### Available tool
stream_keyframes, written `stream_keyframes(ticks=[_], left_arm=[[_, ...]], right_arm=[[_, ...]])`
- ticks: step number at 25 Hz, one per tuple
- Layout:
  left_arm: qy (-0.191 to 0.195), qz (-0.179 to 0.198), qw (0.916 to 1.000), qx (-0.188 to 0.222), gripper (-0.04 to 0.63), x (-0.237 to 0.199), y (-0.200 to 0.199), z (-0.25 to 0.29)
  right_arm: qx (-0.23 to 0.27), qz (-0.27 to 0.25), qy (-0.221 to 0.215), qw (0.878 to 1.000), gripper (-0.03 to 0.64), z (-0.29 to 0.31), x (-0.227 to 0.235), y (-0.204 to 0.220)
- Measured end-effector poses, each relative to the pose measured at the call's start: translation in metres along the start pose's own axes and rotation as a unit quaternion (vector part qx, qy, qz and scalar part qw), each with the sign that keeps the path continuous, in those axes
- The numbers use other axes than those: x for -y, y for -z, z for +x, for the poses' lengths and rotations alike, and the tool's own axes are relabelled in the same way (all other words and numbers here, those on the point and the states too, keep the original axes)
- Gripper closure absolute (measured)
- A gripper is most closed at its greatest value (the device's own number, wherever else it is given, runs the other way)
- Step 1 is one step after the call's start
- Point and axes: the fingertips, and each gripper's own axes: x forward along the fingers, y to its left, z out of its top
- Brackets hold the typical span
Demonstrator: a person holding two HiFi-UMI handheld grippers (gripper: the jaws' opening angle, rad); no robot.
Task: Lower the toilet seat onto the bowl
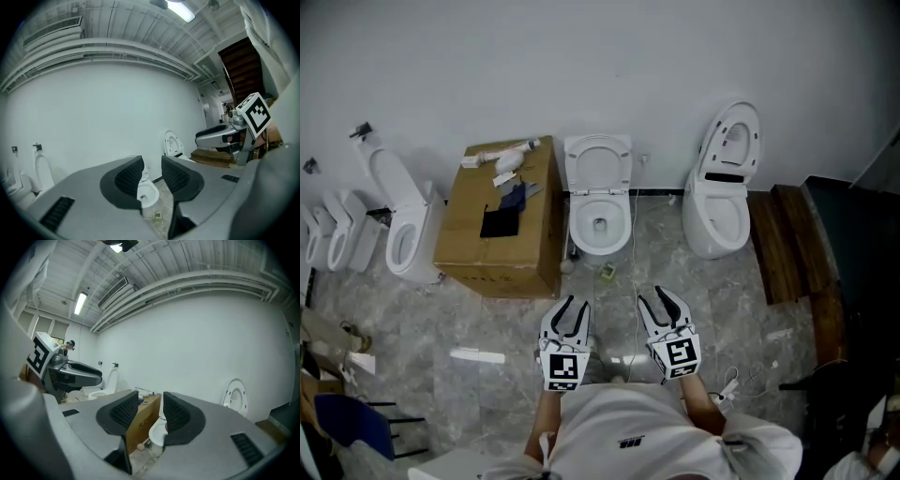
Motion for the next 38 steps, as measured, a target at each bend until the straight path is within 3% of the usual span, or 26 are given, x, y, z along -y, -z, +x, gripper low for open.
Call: stream_keyframes(ticks=[24,38], left_arm=[[0.050,-0.004,0.9987,0.011,0.456,-0.133,0.009,0.149],[0.073,-0.005,0.9972,0.014,0.456,-0.170,0.015,0.199]], right_arm=[[-0.024,-0.005,0.043,0.999,0.446,0.183,0.028,-0.018],[-0.036,-0.003,0.064,0.997,0.446,0.238,0.036,-0.014]])
